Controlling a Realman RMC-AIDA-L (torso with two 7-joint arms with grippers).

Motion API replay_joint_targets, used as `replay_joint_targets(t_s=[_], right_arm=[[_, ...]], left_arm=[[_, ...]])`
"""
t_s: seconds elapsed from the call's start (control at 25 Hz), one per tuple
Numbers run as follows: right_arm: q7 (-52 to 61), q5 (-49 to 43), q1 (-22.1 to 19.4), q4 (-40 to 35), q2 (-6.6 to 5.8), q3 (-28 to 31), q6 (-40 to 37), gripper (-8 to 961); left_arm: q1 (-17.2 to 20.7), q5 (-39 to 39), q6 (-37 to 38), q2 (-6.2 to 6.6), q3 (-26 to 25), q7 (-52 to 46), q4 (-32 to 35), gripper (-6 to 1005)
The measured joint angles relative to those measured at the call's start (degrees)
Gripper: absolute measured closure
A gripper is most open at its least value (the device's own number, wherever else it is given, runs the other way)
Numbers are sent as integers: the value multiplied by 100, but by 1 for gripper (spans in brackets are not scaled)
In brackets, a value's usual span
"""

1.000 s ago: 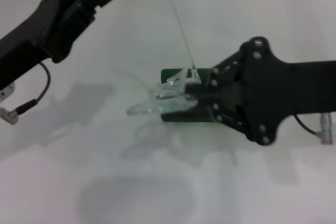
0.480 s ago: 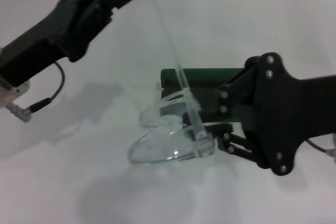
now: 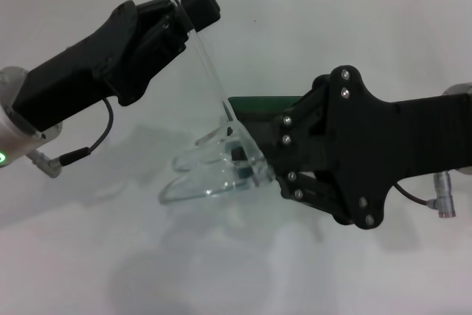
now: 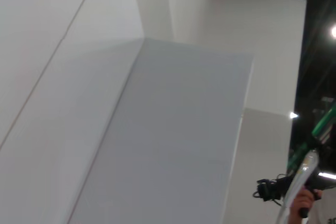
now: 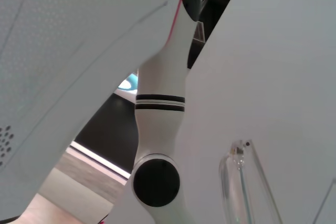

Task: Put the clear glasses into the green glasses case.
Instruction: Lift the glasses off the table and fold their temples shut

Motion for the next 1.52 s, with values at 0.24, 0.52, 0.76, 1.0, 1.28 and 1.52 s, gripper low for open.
replay_joint_targets(t_s=[0.24, 0.52, 0.76, 1.0, 1.28, 1.52], right_arm=[[-70, 43, 2, 191, 0, 43, 43, 905], [-175, 167, 1, 392, -14, 84, 57, 905], [-194, 176, -3, 443, -7, 124, 26, 905], [-170, 176, 8, 461, 1, 47, -135, 905], [-192, 188, 44, 598, 7, -64, -71, 905], [-260, 269, 103, 825, 9, -34, -11, 905]], left_arm=[[27, -8, 249, 0, 6, 8, -5, 951], [71, 13, 450, 0, 20, 26, -6, 951], [107, -15, 456, 0, 133, 48, -27, 950], [107, -219, 422, 4, 88, 63, -42, 950], [-50, -344, 451, -4, 152, 23, 77, 950], [-155, -356, 458, -9, 498, 46, 83, 950]])
